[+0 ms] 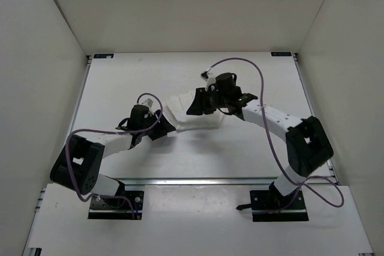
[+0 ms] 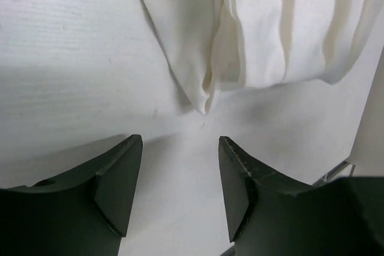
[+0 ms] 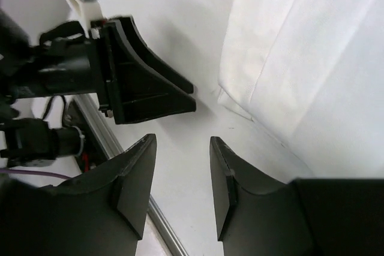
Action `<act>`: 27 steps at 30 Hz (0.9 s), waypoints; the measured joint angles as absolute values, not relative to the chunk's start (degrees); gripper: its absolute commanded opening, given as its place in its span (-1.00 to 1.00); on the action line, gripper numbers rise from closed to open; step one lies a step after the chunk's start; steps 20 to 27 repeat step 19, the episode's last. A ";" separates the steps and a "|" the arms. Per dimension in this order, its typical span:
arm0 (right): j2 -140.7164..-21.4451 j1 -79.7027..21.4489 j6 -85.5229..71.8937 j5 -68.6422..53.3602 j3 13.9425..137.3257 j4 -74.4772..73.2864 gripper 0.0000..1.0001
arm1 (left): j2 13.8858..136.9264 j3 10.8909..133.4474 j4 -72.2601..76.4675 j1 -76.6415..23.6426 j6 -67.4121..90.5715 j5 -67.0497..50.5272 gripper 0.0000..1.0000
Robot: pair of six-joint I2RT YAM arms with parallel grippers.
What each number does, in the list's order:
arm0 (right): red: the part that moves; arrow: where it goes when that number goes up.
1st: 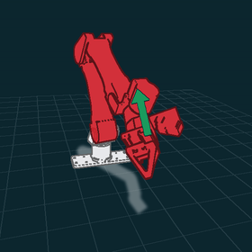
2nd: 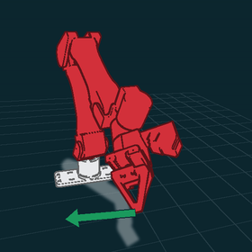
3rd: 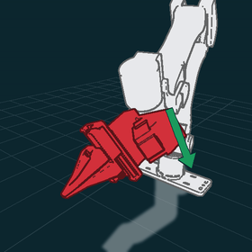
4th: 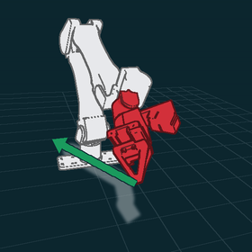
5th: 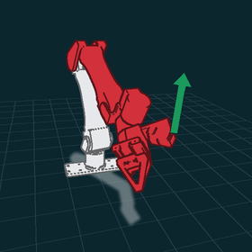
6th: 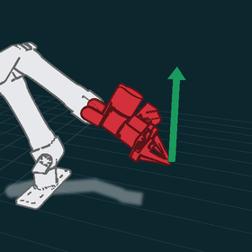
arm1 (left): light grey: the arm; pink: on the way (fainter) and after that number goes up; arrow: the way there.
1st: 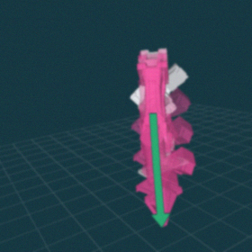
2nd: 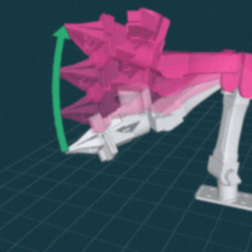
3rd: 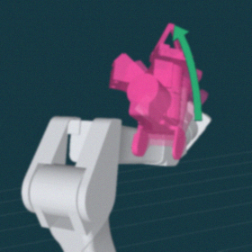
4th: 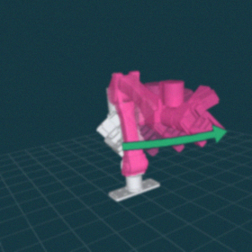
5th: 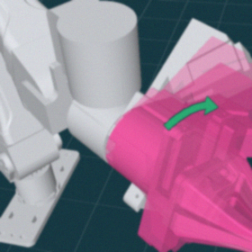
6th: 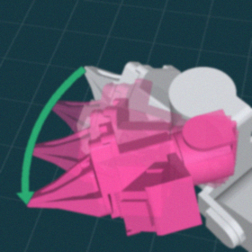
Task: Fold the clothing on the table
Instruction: Fold the skirt
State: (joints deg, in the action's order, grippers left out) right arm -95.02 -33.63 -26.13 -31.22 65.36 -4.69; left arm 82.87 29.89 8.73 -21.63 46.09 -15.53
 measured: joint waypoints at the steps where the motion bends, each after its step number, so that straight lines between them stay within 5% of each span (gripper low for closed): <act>1: -92.55 -32.62 -26.65 -31.44 63.81 -4.21 -0.23 | 81.43 29.32 8.10 -21.17 45.87 -15.97 0.27; 4: -85.38 -28.77 -27.81 -31.48 58.94 -3.09 -0.20 | 76.25 28.58 5.61 -19.29 44.07 -18.70 0.96; 12: -76.88 -21.61 -28.32 -30.52 50.70 -4.84 -0.20 | 69.19 37.65 -7.92 -16.08 37.01 -21.74 0.98; 27: -75.09 -22.98 -26.24 -24.03 51.00 -12.23 -0.18 | 62.67 38.59 -14.90 -16.80 34.30 -21.98 0.97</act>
